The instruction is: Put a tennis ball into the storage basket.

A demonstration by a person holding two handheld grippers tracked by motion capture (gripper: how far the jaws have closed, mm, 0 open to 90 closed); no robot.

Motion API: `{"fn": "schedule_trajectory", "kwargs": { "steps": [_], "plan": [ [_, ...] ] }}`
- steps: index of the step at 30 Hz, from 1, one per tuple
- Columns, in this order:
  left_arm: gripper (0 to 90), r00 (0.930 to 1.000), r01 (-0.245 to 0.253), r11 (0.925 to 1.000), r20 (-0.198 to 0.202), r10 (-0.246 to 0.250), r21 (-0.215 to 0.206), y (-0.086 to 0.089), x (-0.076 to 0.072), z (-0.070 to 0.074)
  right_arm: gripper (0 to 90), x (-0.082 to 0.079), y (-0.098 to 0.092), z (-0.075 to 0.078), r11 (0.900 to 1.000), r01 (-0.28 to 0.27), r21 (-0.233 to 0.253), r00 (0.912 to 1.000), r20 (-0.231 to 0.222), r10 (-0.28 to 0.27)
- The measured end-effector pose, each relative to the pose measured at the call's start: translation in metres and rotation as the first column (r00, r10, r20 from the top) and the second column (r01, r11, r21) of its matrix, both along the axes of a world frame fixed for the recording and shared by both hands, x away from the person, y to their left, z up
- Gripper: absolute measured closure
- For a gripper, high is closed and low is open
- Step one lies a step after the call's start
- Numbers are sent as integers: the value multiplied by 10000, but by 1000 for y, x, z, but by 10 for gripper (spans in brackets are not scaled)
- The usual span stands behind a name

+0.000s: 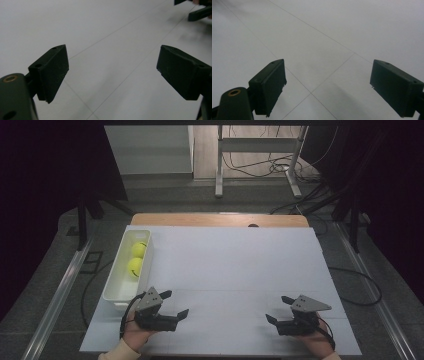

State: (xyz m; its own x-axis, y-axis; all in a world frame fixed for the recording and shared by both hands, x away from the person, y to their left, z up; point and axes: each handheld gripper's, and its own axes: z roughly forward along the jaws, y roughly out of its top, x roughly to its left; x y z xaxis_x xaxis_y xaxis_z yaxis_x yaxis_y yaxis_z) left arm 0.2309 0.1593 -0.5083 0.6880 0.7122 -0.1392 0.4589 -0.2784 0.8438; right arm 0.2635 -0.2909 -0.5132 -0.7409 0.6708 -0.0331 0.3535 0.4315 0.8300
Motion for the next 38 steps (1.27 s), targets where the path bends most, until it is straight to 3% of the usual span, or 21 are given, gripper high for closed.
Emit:
{"fn": "schedule_trajectory", "kwargs": {
  "steps": [16, 26, 38],
  "plan": [
    [115, 9993, -320, 9994, -181, 322, 120, 18, -4, -16, 135, -2, 2, -1, 9998, -177, -72, 9998, -102, 177],
    [115, 9997, -203, 9998, -120, 203, 13, 21, -4, -14, 135, -3, 3, -1, 9994, -324, 157, 9992, -209, 327],
    [115, 9998, -160, 9999, -106, 160, 30, 19, -3, -14, 135, -3, 3, -2, 9994, -348, -18, 9991, -232, 347]
  ]
}}
